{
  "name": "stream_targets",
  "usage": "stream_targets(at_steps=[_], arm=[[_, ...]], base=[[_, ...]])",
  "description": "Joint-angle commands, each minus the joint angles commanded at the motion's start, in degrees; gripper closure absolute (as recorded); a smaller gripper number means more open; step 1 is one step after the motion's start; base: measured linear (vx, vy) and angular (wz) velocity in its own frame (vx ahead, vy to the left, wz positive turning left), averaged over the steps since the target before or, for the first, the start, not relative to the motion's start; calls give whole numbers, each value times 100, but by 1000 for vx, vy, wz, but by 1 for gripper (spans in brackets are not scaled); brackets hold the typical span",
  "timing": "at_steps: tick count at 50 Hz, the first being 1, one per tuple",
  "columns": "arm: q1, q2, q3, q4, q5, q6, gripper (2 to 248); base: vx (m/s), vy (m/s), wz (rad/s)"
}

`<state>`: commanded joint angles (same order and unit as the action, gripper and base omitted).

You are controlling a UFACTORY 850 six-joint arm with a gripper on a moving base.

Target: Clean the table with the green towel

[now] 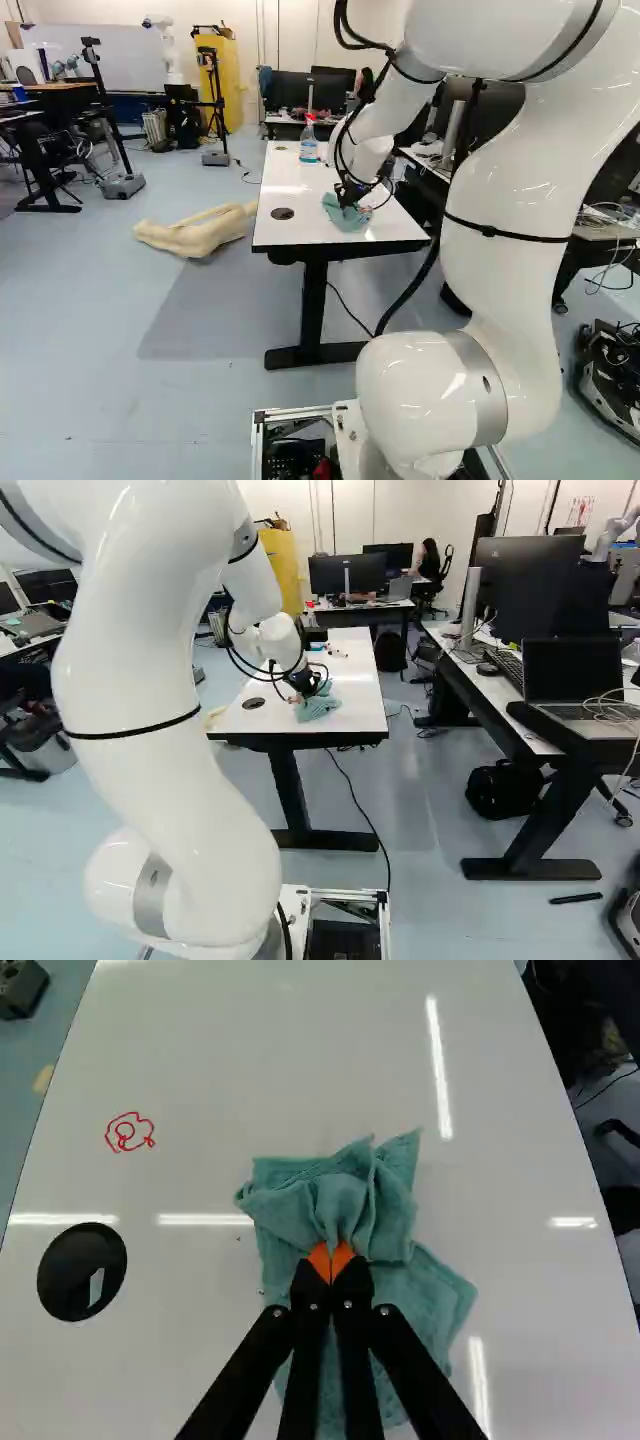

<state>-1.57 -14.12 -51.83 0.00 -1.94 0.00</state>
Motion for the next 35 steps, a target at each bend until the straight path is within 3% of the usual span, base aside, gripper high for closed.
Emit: stream_targets(at_steps=[19,35], arm=[[357,39,46,0,0,0,229],[571,306,357,0,0,0,229]], base=[[0,0,0],[0,0,0]])
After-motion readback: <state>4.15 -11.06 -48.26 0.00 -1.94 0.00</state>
